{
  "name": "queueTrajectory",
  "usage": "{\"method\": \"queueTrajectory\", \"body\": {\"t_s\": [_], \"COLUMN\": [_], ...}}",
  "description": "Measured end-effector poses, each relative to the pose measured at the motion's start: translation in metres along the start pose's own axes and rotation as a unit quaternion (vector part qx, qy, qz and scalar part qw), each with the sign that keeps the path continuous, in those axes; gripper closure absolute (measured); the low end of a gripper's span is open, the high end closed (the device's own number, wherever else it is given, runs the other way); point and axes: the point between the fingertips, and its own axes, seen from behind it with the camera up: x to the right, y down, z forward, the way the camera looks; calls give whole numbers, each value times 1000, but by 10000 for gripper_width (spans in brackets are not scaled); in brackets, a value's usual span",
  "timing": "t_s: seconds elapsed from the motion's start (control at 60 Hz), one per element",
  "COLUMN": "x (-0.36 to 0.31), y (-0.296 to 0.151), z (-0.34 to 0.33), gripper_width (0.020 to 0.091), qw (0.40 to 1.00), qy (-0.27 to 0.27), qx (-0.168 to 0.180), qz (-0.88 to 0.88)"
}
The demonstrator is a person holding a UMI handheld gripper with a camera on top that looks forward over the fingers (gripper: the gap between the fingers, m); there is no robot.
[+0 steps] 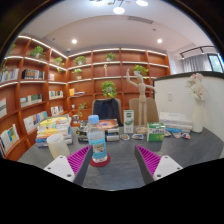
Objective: Pour water
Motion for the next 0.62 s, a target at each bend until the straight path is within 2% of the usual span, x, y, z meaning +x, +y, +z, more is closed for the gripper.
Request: {"method": "queueTrajectory", "body": {"t_s": [0.333, 0.617], "x": [78, 100], "y": [-16, -27], "z": [-74, -102], "gripper_width": [252, 253], "qw": [996, 995], "qy": [89, 94], "qx": [15, 38], "qz": [8, 11]}}
